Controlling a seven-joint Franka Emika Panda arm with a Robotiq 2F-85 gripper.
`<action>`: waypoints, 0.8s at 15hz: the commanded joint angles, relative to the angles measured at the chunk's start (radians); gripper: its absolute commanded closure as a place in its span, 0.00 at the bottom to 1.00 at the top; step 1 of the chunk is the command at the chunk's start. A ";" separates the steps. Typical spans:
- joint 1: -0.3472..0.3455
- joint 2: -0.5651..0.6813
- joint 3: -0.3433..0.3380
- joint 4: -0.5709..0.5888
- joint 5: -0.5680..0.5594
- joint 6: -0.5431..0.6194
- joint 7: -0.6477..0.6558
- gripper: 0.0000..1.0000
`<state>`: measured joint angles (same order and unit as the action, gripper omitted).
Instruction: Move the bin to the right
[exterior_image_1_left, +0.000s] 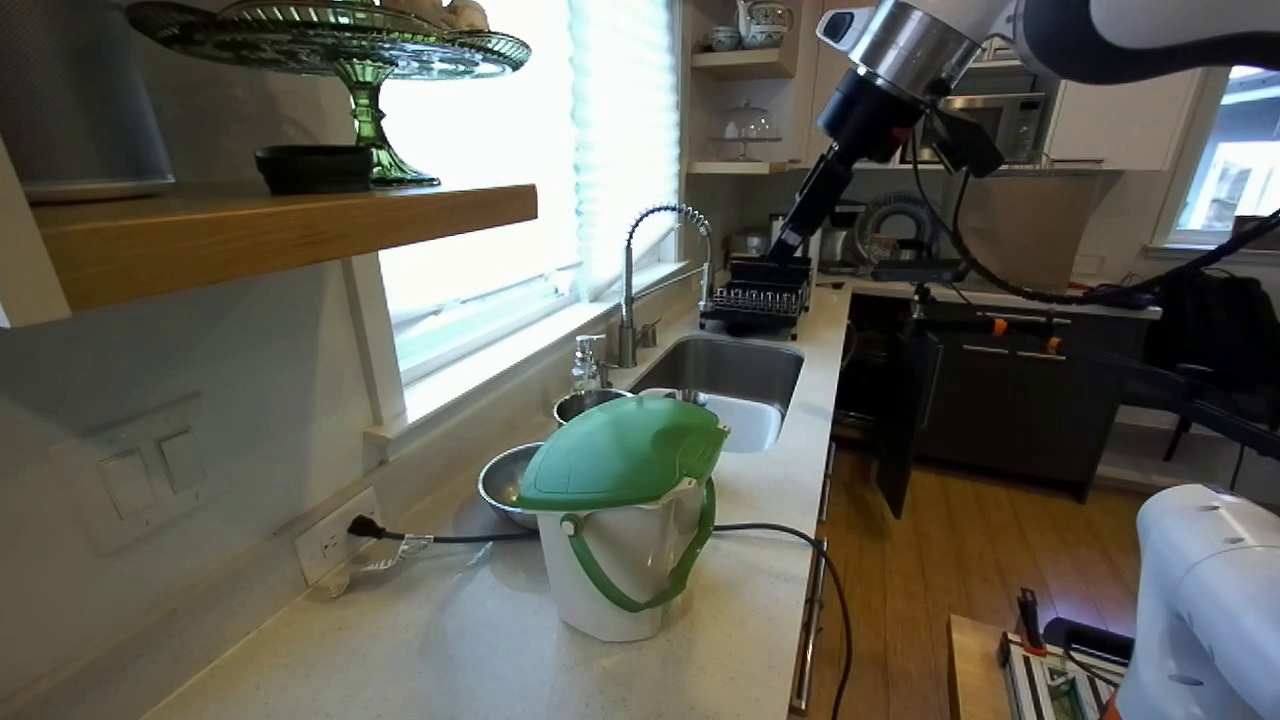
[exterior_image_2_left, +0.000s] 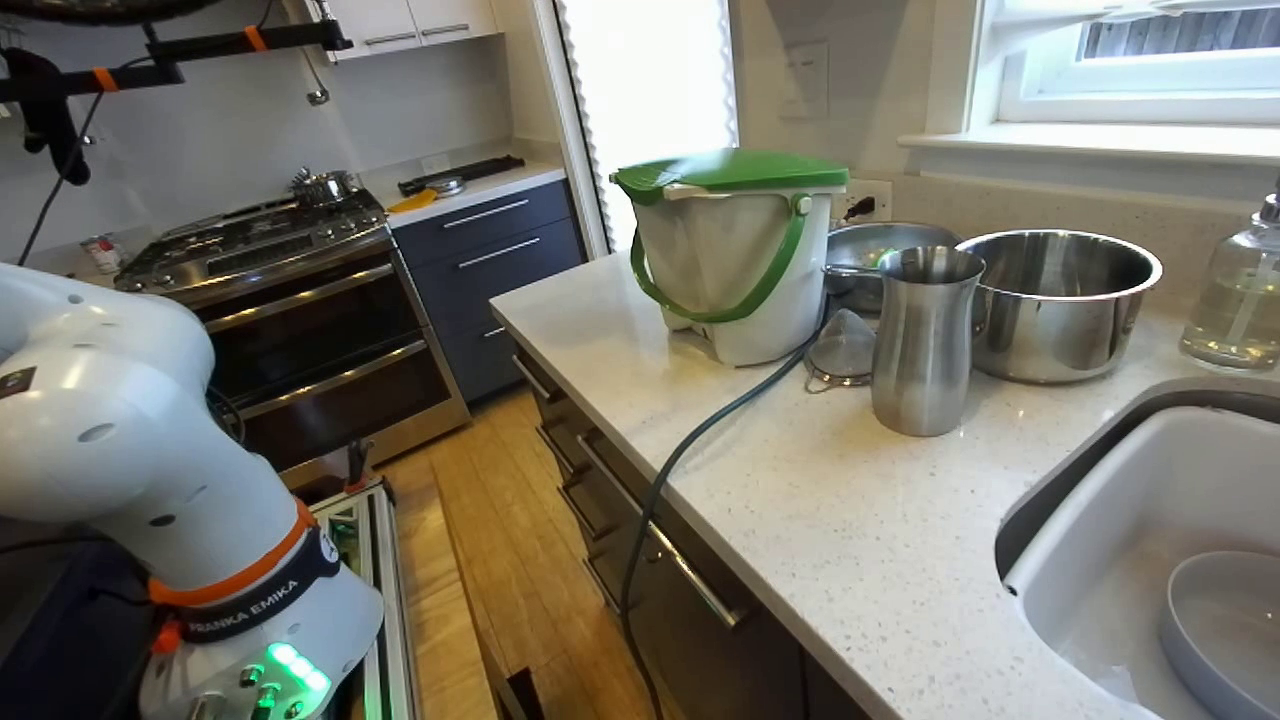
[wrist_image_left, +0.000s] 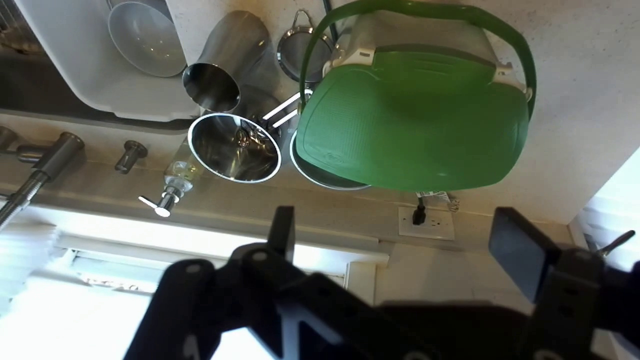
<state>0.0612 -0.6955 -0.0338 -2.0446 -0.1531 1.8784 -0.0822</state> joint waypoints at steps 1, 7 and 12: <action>-0.008 -0.010 -0.009 0.012 0.033 -0.033 -0.027 0.00; -0.020 -0.001 0.003 0.008 0.025 -0.003 -0.010 0.00; -0.020 -0.001 0.005 0.008 0.025 -0.003 -0.010 0.00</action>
<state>0.0563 -0.6990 -0.0371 -2.0402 -0.1381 1.8775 -0.0847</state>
